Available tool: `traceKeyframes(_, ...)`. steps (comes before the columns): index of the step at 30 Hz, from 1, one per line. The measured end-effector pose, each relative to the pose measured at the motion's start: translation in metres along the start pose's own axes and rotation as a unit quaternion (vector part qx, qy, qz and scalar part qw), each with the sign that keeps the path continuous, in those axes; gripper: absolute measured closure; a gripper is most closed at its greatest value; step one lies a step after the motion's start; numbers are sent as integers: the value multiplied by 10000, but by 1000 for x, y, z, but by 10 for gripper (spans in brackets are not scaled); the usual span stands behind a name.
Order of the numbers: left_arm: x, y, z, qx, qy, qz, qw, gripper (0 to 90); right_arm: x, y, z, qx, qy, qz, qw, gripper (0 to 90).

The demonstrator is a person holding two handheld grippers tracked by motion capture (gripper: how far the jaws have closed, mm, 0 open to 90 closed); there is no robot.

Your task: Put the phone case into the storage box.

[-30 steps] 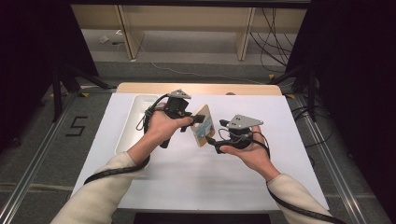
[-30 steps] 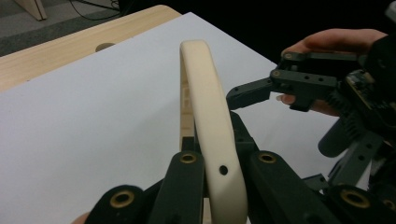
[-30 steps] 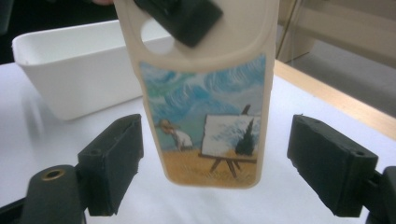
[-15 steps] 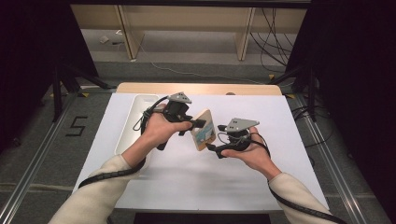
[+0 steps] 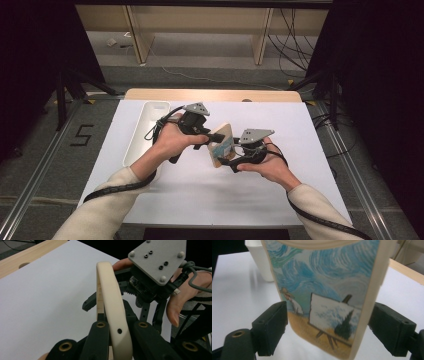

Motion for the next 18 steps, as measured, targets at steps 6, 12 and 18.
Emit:
traceKeyframes(6,-3,-2,1,-15,-21,-58,10000,864,6,-1,0,-5,145,222,9996,215)
traceKeyframes(12,-2,0,5,-22,-66,-20,10000,866,11,-2,0,-16,139,365,9992,283)
traceKeyframes(18,-3,1,9,-137,-73,-2,9999,868,12,0,1,-26,33,379,9993,363)
Point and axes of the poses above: each handheld gripper's, and its own axes: y roughly backward along the jaws, z roughly out of its top, x roughly to its left, the point moved 10 cm from there along -y, roughly forward along the jaws, and after that the axes turned 8 degrees about x, right-handed, at the moved point
